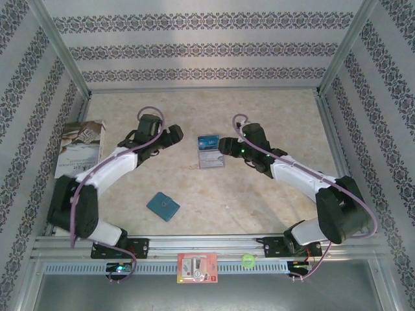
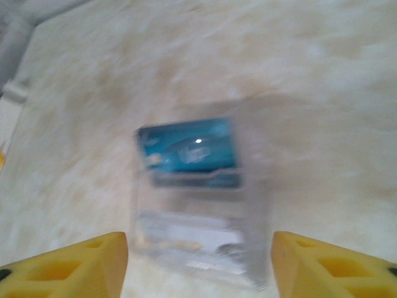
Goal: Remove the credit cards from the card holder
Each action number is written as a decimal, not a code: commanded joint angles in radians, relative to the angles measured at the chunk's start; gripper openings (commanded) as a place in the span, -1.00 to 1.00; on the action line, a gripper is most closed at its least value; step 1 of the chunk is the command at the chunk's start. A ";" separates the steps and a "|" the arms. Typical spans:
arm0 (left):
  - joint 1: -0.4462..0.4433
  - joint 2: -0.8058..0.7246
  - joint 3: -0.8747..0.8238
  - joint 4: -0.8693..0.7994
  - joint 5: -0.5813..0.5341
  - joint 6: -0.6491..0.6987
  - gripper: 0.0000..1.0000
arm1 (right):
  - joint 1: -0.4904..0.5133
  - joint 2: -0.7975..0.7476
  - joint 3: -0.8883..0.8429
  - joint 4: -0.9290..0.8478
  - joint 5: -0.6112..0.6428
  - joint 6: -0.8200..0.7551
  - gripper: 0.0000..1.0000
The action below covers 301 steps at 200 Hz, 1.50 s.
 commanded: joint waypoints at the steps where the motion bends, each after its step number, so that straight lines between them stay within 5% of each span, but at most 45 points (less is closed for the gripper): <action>1: 0.018 -0.178 -0.052 -0.061 -0.061 0.040 0.99 | 0.128 0.034 0.004 -0.044 -0.175 -0.117 0.36; 48: 0.036 -0.476 -0.135 -0.222 -0.216 0.059 0.99 | 0.427 0.256 0.154 -0.109 -0.203 -0.244 0.40; 88: 0.038 -0.618 -0.216 -0.283 -0.274 0.056 0.99 | 0.517 0.399 0.248 -0.104 -0.266 -0.289 0.44; 155: 0.040 -0.644 -0.245 -0.330 -0.284 0.080 0.99 | 0.584 0.501 0.300 -0.211 -0.169 -0.326 0.38; 196: 0.040 -0.631 -0.244 -0.326 -0.283 0.094 0.99 | 0.632 0.544 0.318 -0.258 -0.072 -0.327 0.04; 262: 0.040 -0.623 -0.263 -0.297 -0.216 0.085 0.99 | 0.629 0.469 0.259 -0.167 -0.017 -0.326 -1.00; 301: 0.039 -0.609 -0.285 -0.208 -0.079 0.082 0.99 | 0.580 0.304 0.150 -0.067 -0.020 -0.305 -1.00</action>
